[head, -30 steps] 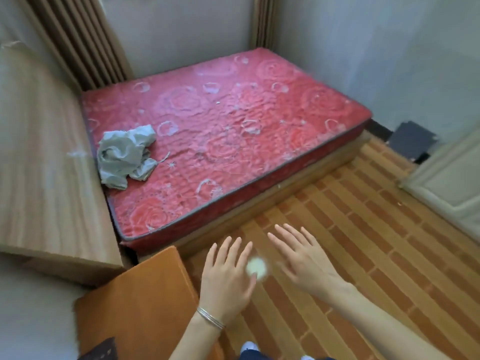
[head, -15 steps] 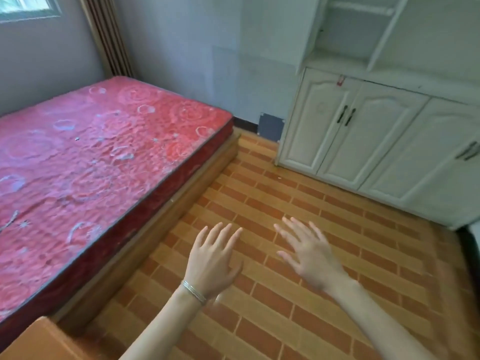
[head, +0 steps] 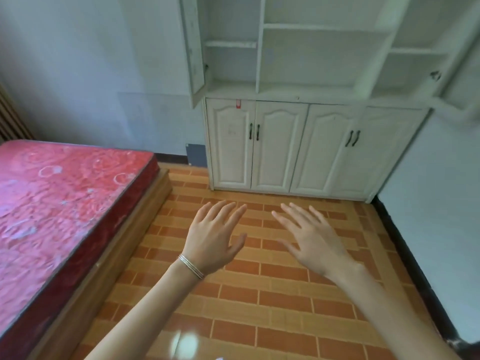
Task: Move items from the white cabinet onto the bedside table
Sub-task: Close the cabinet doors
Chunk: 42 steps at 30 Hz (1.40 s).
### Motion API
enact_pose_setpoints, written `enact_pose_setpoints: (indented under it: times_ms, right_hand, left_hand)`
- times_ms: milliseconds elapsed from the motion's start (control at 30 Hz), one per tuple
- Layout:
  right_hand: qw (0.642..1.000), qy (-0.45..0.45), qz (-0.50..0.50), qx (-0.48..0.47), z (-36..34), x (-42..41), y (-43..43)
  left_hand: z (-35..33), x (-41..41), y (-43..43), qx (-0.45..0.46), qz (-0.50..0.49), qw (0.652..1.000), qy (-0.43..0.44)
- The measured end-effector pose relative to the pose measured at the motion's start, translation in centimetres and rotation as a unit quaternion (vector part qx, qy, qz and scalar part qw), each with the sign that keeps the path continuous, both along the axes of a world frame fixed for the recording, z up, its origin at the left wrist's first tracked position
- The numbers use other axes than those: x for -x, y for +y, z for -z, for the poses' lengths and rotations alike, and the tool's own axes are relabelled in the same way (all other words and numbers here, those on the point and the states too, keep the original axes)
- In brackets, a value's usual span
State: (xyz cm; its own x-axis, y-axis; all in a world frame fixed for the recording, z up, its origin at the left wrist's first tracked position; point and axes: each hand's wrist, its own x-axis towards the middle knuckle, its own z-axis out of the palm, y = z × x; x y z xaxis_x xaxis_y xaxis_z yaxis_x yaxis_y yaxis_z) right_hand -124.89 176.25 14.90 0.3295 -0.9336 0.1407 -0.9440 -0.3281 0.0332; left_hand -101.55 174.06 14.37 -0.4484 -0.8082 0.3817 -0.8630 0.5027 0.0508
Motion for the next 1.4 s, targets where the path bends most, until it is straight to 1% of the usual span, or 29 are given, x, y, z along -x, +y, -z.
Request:
enact_pose_setpoints:
  times_ms: [233, 367, 433, 533, 667, 800, 1000, 1133, 1267, 1400]
  right_hand:
    - [1.000, -0.003, 0.001, -0.010, 0.5, 0.5, -6.6]
    - [1.000, 0.009, -0.009, -0.006, 0.3, -0.5, -13.0]
    - [1.000, 0.014, -0.024, -0.004, -0.4, -1.4, -17.2]
    - [0.999, 0.000, -0.031, -0.005, -2.2, -3.1, -23.4]
    - [0.999, -0.010, -0.029, 0.012, -4.4, -5.3, -30.1]
    - [0.997, -0.027, -0.046, 0.048, -5.4, -7.3, -35.6]
    - [0.995, -0.038, -0.083, 0.035, -3.6, -10.1, -44.1]
    - [0.992, -0.053, -0.111, 0.017, -2.6, -11.6, -51.1]
    - [0.989, -0.063, -0.129, 0.040, -4.6, -12.9, -59.4]
    - [0.985, -0.058, -0.139, 0.080, -6.5, -14.3, -67.3]
  left_hand:
    - [1.5, 1.7, -7.4, -0.004, 0.019, 1.000, -0.007]
    - [1.9, 0.6, -13.5, 0.004, 0.014, 1.000, -0.007]
    - [1.1, -0.5, -17.2, 0.013, 0.011, 1.000, -0.005]
    - [-1.0, -2.2, -23.2, 0.034, 0.007, 0.999, -0.004]
    - [-3.1, -4.3, -30.1, 0.043, -0.017, 0.999, -0.007]
    - [-3.8, -6.1, -34.6, 0.042, -0.040, 0.998, 0.007]
    - [-1.9, -9.7, -41.0, 0.033, -0.079, 0.996, 0.003]
    - [-1.1, -11.6, -46.7, 0.028, -0.113, 0.993, -0.016]
    - [-3.3, -13.1, -54.1, 0.037, -0.139, 0.989, -0.040]
    - [-6.3, -14.6, -61.2, 0.084, -0.144, 0.986, -0.033]
